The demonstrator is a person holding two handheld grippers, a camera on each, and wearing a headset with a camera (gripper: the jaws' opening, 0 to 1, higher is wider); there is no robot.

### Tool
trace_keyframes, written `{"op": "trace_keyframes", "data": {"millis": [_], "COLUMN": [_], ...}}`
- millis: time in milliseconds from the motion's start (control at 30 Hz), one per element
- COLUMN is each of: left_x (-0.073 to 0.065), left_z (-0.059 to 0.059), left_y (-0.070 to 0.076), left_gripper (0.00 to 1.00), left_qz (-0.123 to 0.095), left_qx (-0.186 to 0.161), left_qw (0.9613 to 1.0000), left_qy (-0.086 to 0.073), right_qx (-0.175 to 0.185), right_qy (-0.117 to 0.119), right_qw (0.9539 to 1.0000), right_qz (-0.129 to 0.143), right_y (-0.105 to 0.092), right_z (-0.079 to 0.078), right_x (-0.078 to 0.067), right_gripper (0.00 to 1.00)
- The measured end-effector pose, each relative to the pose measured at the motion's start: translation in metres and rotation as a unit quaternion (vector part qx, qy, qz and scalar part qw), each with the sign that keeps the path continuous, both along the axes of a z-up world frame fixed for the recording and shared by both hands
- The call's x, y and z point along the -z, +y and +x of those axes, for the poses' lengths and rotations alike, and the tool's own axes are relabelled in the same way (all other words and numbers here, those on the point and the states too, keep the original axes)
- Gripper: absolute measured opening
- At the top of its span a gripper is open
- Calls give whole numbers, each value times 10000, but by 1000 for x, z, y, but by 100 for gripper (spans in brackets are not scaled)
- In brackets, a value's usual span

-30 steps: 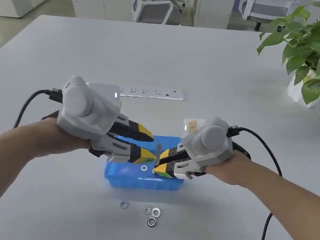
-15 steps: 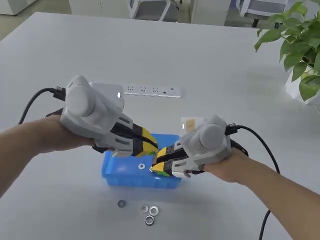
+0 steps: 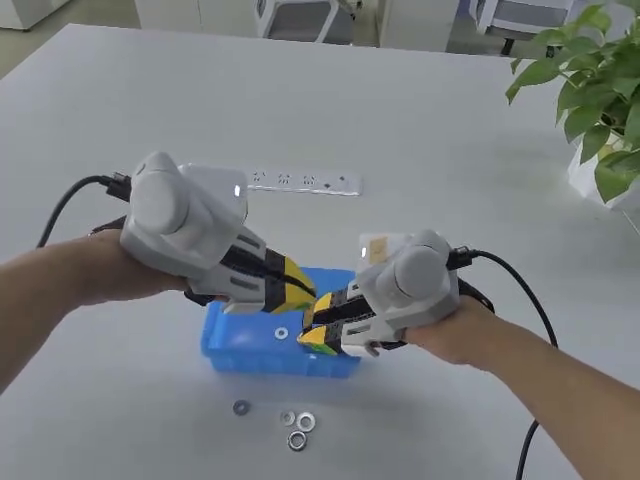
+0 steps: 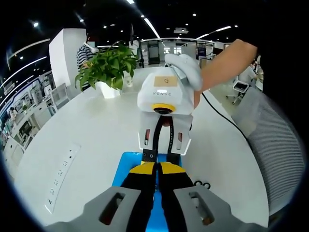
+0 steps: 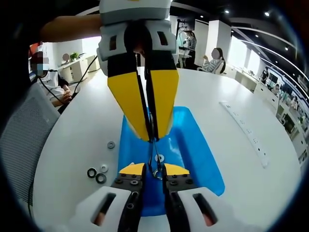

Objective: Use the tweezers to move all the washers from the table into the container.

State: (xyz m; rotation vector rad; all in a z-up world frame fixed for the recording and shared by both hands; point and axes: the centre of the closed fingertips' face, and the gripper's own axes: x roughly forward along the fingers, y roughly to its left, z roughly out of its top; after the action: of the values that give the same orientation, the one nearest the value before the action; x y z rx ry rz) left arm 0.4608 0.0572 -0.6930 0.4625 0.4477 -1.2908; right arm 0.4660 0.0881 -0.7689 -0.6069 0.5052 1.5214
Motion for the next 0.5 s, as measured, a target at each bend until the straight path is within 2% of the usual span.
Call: {"op": "trace_keyframes", "data": {"millis": [500], "left_x": [-1], "left_z": [0], "left_y": [0], "left_gripper": [5], "left_qz": [62], "left_qx": [-54], "left_qw": [10000], "left_qy": [-45], "right_qx": [325], "right_qy": [-44], "right_qw": [9995], "right_qz": [-41], "right_y": [-13], "right_z": [3], "right_x": [-12], "right_gripper": [30]}}
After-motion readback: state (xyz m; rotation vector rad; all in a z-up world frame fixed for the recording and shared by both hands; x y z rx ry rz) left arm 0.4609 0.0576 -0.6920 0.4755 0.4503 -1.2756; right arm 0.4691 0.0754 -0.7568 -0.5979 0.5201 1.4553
